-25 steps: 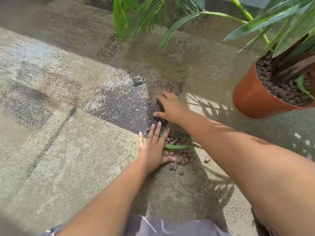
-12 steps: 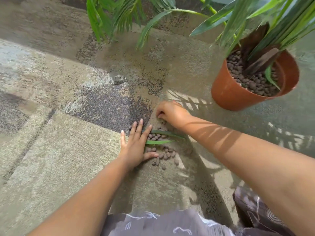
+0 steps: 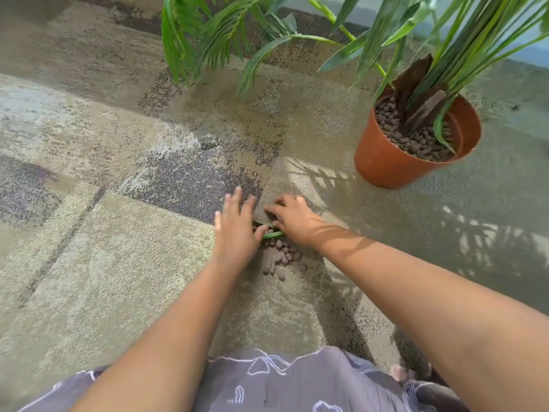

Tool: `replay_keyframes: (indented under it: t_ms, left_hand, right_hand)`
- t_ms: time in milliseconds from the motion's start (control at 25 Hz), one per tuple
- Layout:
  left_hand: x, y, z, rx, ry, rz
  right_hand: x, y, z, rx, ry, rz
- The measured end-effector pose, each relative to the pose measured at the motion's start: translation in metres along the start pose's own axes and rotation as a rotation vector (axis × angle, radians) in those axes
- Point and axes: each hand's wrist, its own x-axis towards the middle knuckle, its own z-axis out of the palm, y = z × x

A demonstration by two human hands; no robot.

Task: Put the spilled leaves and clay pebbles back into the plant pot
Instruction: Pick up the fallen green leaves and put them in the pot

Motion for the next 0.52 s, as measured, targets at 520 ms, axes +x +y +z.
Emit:
replay_keyframes:
  t_ms: [520]
  left_hand:
    - [-0.025, -0.004, 0.004, -0.003, -0.026, -0.006]
  right_hand:
    - [-0.013, -0.006, -0.008, 0.103, 0.004, 0.141]
